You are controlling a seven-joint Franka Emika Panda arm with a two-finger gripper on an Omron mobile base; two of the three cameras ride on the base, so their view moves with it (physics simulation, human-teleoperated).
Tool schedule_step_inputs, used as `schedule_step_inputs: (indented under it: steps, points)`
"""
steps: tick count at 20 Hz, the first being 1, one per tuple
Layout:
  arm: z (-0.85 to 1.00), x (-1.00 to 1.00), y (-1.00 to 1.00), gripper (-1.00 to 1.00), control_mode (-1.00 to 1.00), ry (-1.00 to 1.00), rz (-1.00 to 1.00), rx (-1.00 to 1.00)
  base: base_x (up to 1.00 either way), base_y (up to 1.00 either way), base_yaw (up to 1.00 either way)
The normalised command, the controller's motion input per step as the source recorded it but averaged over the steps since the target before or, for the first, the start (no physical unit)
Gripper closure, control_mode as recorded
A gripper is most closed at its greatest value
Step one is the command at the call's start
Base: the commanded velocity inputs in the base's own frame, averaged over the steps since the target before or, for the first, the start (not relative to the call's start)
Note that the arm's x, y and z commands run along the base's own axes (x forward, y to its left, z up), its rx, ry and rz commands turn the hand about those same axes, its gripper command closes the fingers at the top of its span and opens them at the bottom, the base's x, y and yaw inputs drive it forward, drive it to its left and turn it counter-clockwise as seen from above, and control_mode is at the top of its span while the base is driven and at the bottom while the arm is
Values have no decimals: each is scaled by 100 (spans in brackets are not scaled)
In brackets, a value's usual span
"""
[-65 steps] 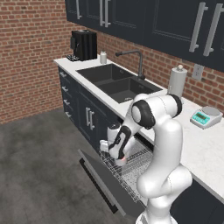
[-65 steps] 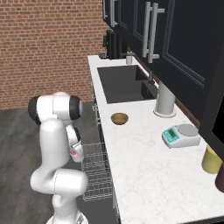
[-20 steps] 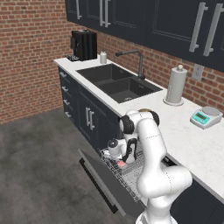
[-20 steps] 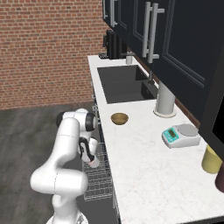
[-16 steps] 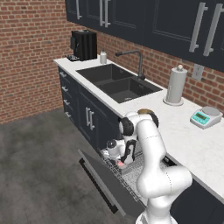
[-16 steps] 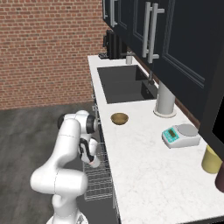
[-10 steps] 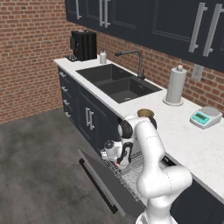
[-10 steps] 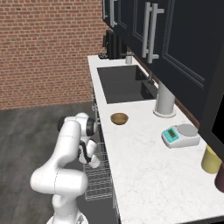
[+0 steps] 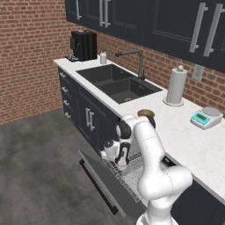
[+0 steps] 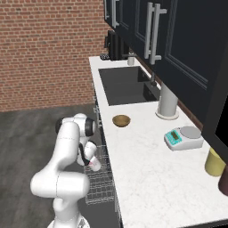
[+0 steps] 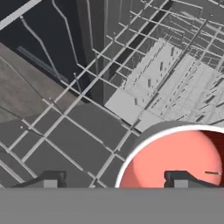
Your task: Pick up the cup and bowl from the counter, place them in the dishwasher, and close the dishwasher door.
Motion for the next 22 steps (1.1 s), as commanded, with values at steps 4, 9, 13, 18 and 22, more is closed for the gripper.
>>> schedule_step_inputs:
  steps: [4,9,13,18,22]
  points:
    - [51,-14,0,-100,-100,-5,0,0,0,0,0]
    - [78,-35,0,-100,-100,-8,0,0,0,0,0]
    - [85,-55,1,-100,-100,-12,0,0,0,0,0]
    - [90,-59,3,-100,-100,-13,1,0,0,0,0]
    - [97,-82,20,-100,-100,-11,4,0,0,0,0]
